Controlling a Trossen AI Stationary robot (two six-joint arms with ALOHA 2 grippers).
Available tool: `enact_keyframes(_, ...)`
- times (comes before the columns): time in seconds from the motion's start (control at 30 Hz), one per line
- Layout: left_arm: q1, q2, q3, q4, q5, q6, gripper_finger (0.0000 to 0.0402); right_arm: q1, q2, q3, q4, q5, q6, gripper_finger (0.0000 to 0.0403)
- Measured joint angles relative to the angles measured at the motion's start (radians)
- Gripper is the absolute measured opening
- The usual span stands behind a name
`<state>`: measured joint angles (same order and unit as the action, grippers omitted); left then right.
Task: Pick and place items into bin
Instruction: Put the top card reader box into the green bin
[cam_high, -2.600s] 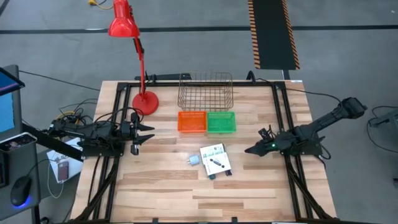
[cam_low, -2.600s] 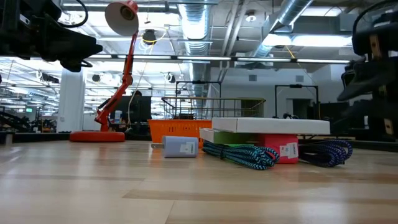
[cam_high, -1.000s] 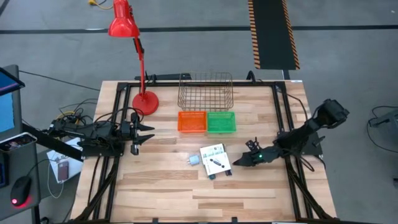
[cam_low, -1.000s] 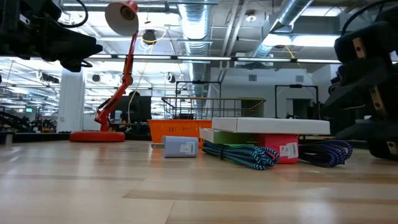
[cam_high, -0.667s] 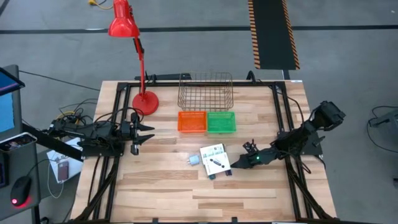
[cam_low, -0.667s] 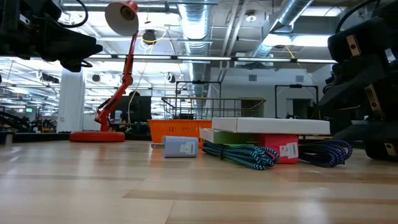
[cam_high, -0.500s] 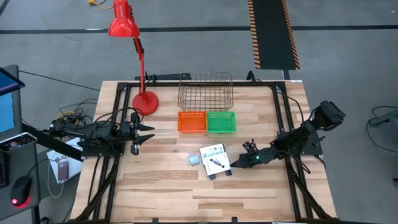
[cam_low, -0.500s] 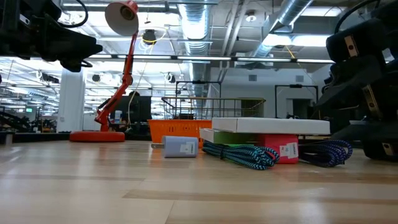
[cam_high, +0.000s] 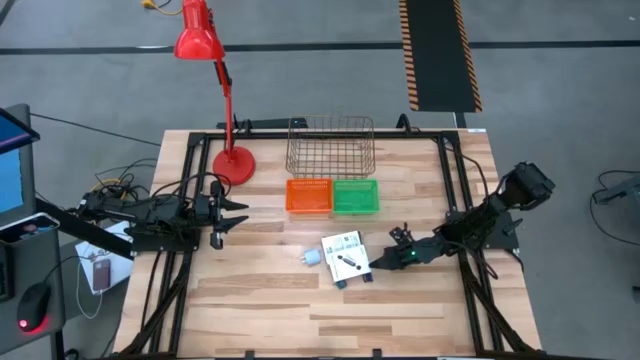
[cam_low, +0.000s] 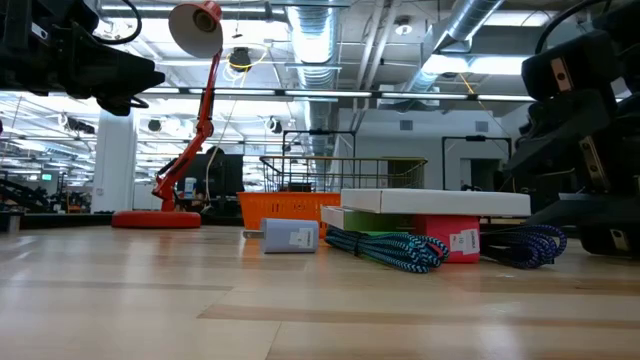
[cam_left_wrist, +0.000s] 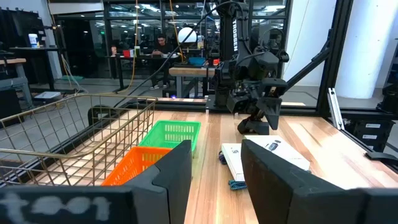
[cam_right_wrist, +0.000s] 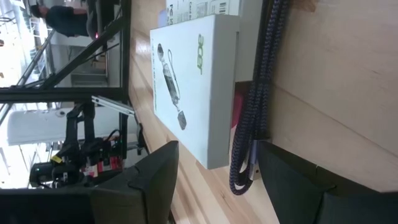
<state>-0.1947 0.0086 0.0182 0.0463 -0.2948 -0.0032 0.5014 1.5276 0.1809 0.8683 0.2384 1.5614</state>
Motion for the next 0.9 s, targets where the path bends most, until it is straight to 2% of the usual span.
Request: enact_keyframes(0.9, 0.000, 0.000, 0.000, 0.000, 0.000, 0.000, 0.0128, 0.000, 0.000, 0.044, -0.054, 0.006, 0.002, 0.0214)
